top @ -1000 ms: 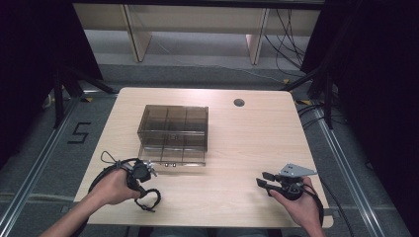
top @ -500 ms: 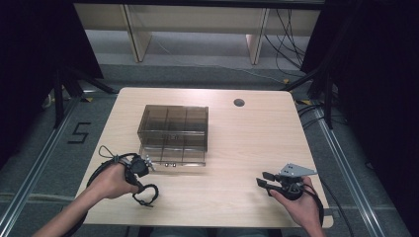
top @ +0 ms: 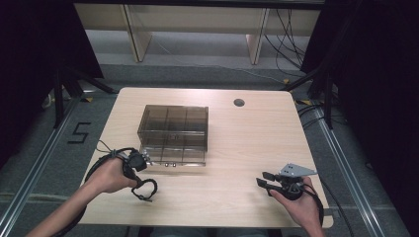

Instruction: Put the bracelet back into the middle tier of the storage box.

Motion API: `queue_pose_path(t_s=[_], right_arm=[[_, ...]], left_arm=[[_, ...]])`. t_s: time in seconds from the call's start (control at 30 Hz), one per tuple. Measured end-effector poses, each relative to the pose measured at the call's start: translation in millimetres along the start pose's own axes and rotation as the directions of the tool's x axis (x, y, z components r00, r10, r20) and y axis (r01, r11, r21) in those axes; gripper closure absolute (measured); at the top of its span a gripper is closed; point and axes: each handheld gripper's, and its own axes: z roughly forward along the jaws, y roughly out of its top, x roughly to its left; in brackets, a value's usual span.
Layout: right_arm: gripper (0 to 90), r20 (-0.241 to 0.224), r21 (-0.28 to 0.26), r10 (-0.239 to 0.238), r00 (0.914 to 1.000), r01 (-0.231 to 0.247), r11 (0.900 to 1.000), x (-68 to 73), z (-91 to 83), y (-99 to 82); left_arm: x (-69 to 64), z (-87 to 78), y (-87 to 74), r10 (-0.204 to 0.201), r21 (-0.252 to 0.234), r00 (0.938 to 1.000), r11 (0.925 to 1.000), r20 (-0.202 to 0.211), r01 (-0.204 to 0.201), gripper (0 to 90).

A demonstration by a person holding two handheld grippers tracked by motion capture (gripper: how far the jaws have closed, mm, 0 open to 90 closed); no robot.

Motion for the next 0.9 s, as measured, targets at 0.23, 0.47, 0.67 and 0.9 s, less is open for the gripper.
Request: queue_pose_path(t_s=[0.23,0.47,0.67,0.9], right_arm=[[61.8,-0.002,-0.004,-0.004,1.0,0.004,1.0,-0.3,0.0,0.4],[61.8,-0.015,0.006,0.039,0.9991,-0.039,0.9992,2.9,0.7,0.0],[61.8,-0.011,0.003,0.026,0.9996,-0.026,0.9997,1.7,0.9,0.1],[61.8,-0.012,0.004,0.023,0.9997,-0.023,0.9997,1.4,1.4,0.0]], left_arm=[[5.6,-5.2,0.1,-0.005,-0.008,0.9999,1.0,-0.01,0.005,84.6],[13.1,-10.1,2.6,-0.025,-0.022,0.9996,0.9995,-0.013,0.024,84.6],[19.4,-11.7,4.4,-0.038,-0.034,0.9991,0.9987,-0.017,0.038,84.6],[27.9,-15.2,7.0,-0.027,-0.011,0.9994,0.9996,-0.023,0.027,84.6]])
